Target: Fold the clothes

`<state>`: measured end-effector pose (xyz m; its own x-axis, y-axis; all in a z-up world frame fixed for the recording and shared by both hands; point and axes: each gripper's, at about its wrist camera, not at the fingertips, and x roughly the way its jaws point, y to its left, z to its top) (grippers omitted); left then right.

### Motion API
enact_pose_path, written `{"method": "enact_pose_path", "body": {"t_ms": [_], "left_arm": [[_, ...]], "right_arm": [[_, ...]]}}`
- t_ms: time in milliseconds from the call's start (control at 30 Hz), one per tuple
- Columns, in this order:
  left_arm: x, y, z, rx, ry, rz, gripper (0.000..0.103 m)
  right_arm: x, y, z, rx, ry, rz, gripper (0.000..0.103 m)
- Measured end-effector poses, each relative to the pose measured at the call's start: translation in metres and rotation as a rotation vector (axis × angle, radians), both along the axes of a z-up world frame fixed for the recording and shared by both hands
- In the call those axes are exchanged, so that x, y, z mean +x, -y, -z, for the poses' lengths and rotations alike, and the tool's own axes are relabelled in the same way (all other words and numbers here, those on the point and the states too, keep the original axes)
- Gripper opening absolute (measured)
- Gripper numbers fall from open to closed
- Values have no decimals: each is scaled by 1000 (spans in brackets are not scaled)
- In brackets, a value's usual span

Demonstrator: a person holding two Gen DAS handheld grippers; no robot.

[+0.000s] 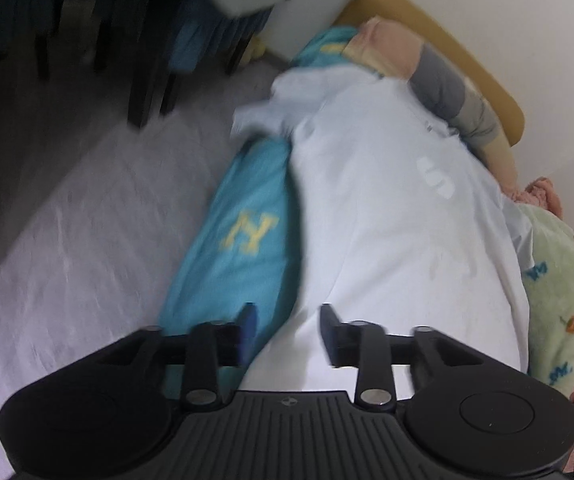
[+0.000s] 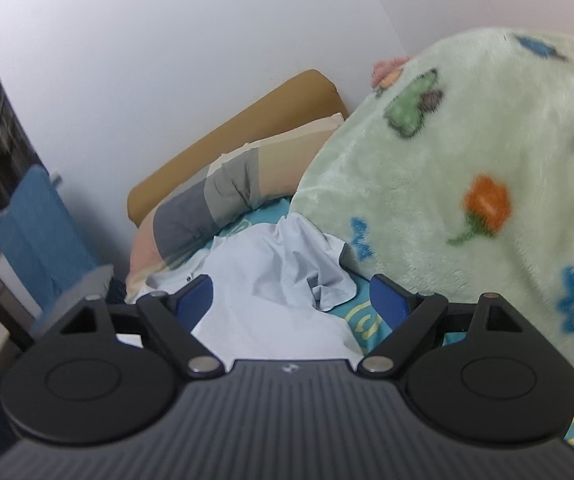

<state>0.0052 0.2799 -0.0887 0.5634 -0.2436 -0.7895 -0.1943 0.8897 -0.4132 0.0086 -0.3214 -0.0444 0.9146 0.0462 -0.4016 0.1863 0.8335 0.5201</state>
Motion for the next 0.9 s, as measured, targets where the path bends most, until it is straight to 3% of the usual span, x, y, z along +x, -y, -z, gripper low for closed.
{"method": "enact_pose_path", "body": {"t_ms": [233, 333, 433, 567, 667, 800, 900], "left_arm": [[82, 67, -132, 202, 238, 104, 63], [100, 111, -170, 213, 327, 149, 66], [103, 155, -150, 148, 373, 144, 73], [105, 214, -122, 60, 432, 134, 75], [123, 239, -58, 11, 373, 172, 72], [147, 242, -1, 23, 284, 217, 69], [158, 234, 24, 93, 298, 210, 69]], "right_arm": [[37, 14, 20, 94, 8, 2, 87], [69, 20, 35, 91, -26, -22, 87], [103, 30, 56, 144, -54, -28, 87], [153, 29, 84, 81, -94, -93, 86], [185, 24, 112, 22, -130, -133, 85], [215, 14, 134, 10, -115, -149, 82], [230, 12, 129, 55, -76, -152, 54]]}}
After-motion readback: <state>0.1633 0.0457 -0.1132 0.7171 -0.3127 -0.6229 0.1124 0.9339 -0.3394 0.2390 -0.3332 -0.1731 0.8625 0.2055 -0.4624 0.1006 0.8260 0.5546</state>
